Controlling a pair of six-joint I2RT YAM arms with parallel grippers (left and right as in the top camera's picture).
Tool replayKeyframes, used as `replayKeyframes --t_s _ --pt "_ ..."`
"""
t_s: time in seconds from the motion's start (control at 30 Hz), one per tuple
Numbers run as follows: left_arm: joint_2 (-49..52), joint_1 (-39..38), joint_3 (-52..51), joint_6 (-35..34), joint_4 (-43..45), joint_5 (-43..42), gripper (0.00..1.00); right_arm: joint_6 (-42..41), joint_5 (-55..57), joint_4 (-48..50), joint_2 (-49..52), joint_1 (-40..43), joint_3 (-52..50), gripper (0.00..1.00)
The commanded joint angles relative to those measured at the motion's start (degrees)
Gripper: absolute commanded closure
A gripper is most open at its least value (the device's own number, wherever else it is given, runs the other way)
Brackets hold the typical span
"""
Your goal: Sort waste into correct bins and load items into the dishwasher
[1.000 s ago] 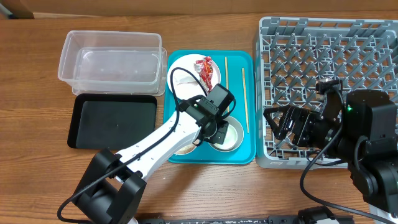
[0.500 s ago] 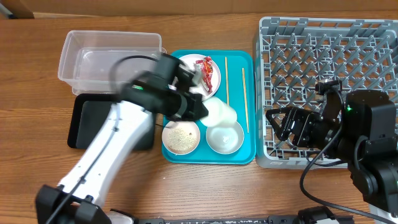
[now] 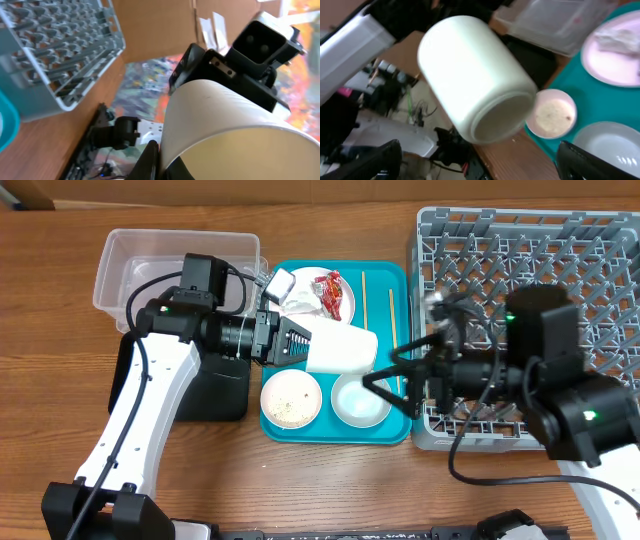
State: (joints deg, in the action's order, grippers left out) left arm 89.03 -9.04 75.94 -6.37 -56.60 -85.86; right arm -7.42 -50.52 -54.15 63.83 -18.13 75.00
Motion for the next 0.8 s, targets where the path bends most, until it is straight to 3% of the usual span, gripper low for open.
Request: replayKeyframes --t_s 0.0,0.33,0.5,0.67,0.77 --pt "-0.35 -1.16 0.68 2.14 -0.17 -4.76 0.96 1.81 -2.38 2.62 1.14 -3.48 1.51 0.03" --pt "-0.35 -1.95 0.68 2.14 -0.59 -4.76 0.96 1.29 0.28 8.39 3.43 -4.15 1.51 0.07" --pt "-0.35 -2.25 0.68 2.16 -0.57 -4.76 0.96 1.25 -1.44 9.29 3.43 -4.44 1.51 0.21" --pt "-0.35 -2.23 0.68 2.38 -0.15 -4.74 0.96 1.29 -2.71 8.17 3.43 -4.42 1.51 0.26" --pt "-0.35 -2.25 0.68 2.60 -0.15 -4.17 0.91 1.29 -2.69 8.07 3.41 -4.42 1.51 0.34"
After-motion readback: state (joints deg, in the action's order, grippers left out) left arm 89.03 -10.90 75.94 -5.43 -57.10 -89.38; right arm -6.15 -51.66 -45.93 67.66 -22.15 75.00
